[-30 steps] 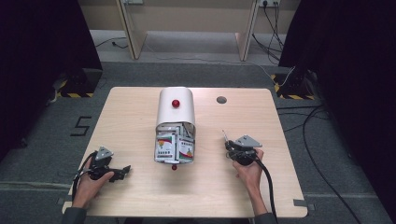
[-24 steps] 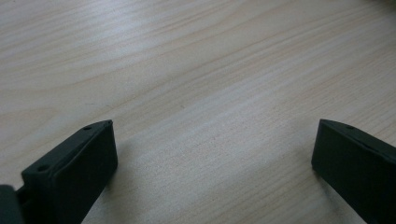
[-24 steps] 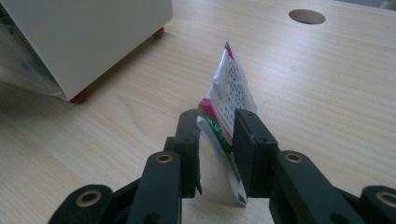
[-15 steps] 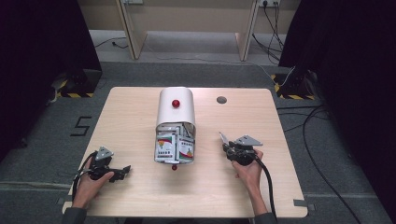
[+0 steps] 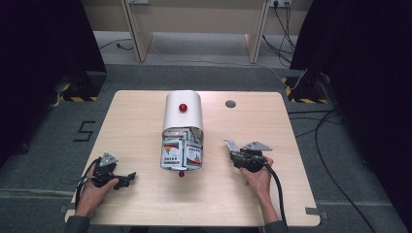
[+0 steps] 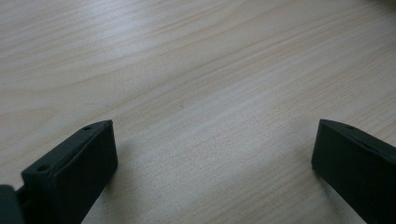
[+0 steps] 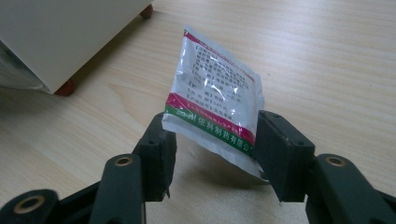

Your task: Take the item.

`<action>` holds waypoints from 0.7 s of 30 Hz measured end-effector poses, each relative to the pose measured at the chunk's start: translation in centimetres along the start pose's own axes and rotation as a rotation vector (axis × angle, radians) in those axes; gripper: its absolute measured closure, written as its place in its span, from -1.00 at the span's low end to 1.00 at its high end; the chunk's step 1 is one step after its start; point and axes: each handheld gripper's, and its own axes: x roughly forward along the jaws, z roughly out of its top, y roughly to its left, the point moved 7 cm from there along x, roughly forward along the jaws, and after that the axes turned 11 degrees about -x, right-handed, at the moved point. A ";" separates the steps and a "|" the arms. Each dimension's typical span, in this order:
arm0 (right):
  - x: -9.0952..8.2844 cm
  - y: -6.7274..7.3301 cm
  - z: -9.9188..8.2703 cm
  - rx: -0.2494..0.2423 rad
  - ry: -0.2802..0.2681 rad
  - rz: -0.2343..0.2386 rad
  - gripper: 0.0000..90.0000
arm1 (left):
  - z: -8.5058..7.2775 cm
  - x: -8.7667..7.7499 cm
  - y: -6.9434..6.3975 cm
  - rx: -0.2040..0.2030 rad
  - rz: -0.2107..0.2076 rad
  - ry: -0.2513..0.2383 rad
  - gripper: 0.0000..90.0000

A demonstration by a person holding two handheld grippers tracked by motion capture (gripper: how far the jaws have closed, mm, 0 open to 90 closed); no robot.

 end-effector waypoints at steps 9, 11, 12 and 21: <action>0.1 0.0 -0.1 0.001 0.013 0.008 -0.02 | 0.0 0.0 0.0 0.001 0.001 0.000 -1.00; 0.2 0.0 -0.2 0.007 0.019 0.011 -0.08 | 0.0 0.0 0.0 0.001 0.001 0.000 -1.00; 0.2 0.1 -0.2 0.012 0.023 0.014 -0.11 | 0.0 0.0 0.0 0.001 0.001 0.000 -1.00; -0.4 0.4 0.1 0.018 0.029 0.021 -0.25 | 0.0 0.0 0.0 0.000 0.000 0.000 -1.00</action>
